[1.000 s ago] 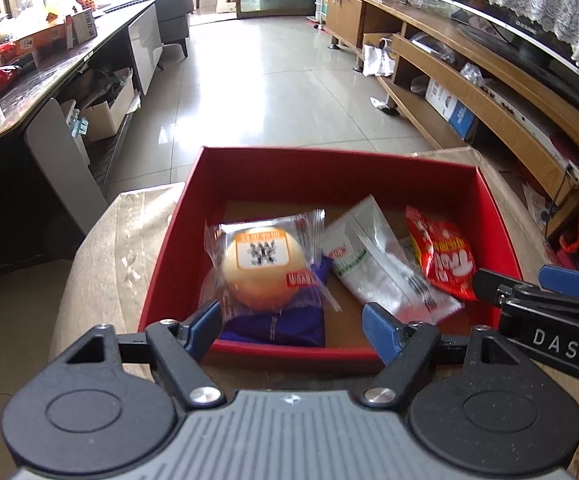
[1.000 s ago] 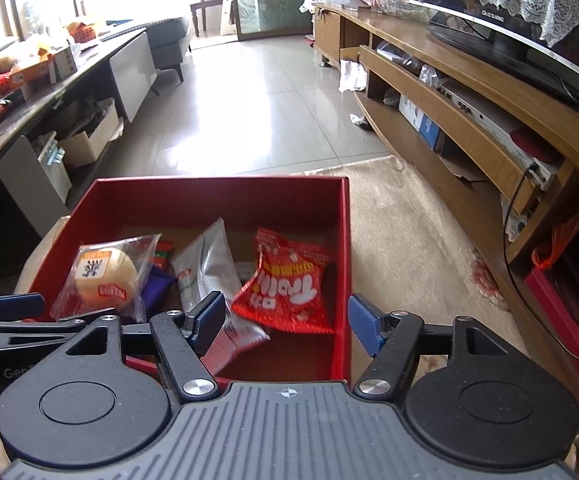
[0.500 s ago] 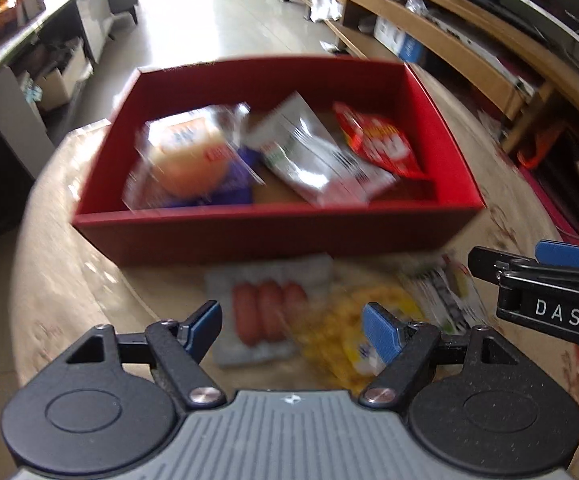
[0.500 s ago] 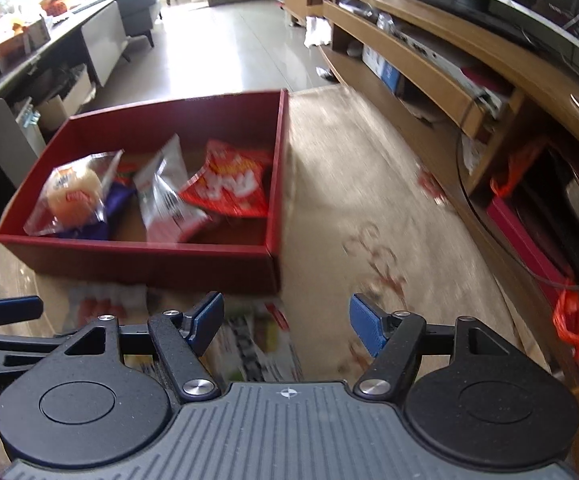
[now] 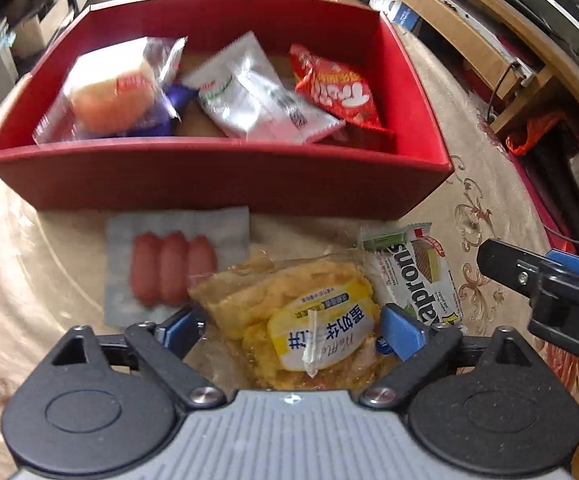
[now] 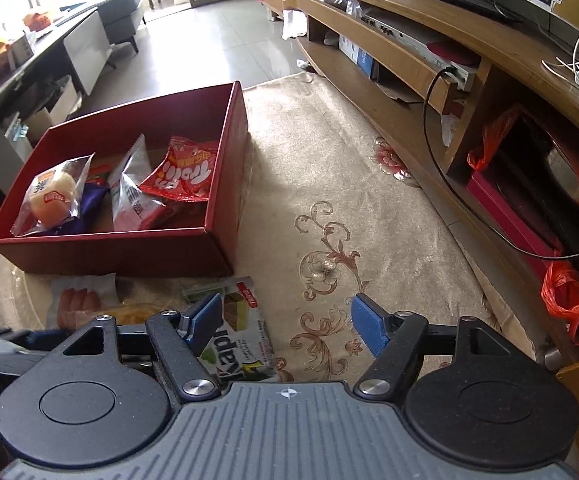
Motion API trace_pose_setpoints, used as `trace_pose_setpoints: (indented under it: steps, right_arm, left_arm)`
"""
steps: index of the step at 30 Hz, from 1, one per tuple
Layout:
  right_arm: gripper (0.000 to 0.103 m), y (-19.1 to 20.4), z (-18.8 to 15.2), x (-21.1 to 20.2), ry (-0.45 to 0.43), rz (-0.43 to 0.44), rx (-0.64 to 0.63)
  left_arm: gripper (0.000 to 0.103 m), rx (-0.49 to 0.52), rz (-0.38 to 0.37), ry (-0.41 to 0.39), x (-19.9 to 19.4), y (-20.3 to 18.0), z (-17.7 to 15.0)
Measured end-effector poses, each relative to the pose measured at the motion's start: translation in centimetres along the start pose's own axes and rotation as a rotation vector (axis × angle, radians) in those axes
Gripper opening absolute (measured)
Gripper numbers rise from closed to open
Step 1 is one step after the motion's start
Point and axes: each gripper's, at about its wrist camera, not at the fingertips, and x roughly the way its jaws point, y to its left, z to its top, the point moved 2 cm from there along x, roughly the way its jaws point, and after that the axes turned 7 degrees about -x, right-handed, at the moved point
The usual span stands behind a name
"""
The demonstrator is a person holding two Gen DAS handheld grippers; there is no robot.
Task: Organize snacks
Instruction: 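Withdraw both tools from the box toward the remaining snacks, then grasp the yellow cracker bag with the left tool while the right tool grasps the Kaprons packet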
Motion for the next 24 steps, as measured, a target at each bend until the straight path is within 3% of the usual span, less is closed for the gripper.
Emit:
trace_pose_setpoints:
  steps: [3, 6, 11, 15, 19, 24]
  right_arm:
    - [0.077, 0.3, 0.0, 0.3, 0.010, 0.002, -0.014]
    - [0.077, 0.3, 0.0, 0.7, 0.027, 0.002, -0.021]
    - [0.078, 0.4, -0.1, 1.0, 0.050, 0.006, -0.027]
    - [0.078, 1.3, -0.3, 1.6, 0.074, 0.023, -0.051]
    - [0.082, 2.8, -0.6, 2.8, 0.107, 0.029, -0.098]
    - [0.085, 4.1, -0.5, 4.5, 0.143, 0.036, -0.125]
  left_arm:
    - [0.094, -0.010, -0.010, -0.002, 0.1, 0.3, -0.2]
    - [0.083, 0.020, -0.001, -0.013, -0.8, 0.9, -0.6]
    - [0.076, 0.042, 0.007, 0.018, -2.7, 3.7, -2.2]
    - [0.076, 0.032, -0.027, 0.065, -3.7, 6.3, -3.5]
    - [0.077, -0.003, -0.046, 0.056, -4.8, 8.5, -4.6]
    - [0.079, -0.016, -0.081, 0.065, -4.5, 8.3, -5.2]
